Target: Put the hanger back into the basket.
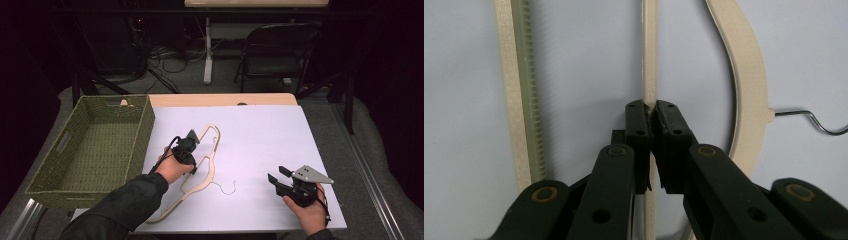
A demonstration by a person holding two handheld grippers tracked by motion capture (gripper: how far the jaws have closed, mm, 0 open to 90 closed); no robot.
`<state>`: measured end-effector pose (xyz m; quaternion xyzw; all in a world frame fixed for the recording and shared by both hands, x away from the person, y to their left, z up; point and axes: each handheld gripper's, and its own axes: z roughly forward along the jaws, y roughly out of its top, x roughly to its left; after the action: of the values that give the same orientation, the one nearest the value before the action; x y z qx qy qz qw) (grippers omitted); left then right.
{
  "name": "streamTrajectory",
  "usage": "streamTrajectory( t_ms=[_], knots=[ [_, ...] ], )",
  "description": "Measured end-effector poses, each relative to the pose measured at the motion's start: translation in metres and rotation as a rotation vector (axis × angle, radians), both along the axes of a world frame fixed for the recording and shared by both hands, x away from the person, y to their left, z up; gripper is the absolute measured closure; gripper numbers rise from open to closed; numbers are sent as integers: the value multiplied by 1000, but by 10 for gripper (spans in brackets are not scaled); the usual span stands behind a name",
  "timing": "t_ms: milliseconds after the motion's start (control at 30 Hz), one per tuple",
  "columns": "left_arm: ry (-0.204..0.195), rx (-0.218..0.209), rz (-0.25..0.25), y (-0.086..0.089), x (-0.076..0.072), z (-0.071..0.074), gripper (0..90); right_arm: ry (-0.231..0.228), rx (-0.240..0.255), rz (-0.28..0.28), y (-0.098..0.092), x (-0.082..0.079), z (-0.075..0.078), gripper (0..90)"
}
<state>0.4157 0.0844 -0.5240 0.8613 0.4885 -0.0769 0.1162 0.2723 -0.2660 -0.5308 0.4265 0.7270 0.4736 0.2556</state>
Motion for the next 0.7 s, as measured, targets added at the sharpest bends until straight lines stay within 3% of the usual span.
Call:
streamTrajectory(
  t_ms=[167,267,433,467,500,533,633,667,700],
  knots=[
    [4,-16,-49,-3,-5,2,854,3,-12,-7,0,0,0,478],
    [-2,-44,-104,-5,-10,6,854,7,-16,-14,-1,1,0,483],
    [-23,-74,-162,-9,-19,12,855,-15,-39,21,2,1,0,499],
    [-33,-91,-194,-10,-23,15,854,-37,-72,52,6,3,0,515],
    [-33,-91,-194,-10,-23,15,854,-37,-72,52,6,3,0,515],
    [-46,-98,-216,-11,-27,19,855,-69,-124,95,12,5,2,533],
    [-61,-115,-252,-11,-32,23,855,-126,-193,178,21,5,5,541],
    [-61,-115,-252,-11,-32,23,855,-126,-193,178,21,5,5,541],
    [-61,-128,-271,-11,-34,25,855,-172,-265,230,31,6,3,542]
  ],
)
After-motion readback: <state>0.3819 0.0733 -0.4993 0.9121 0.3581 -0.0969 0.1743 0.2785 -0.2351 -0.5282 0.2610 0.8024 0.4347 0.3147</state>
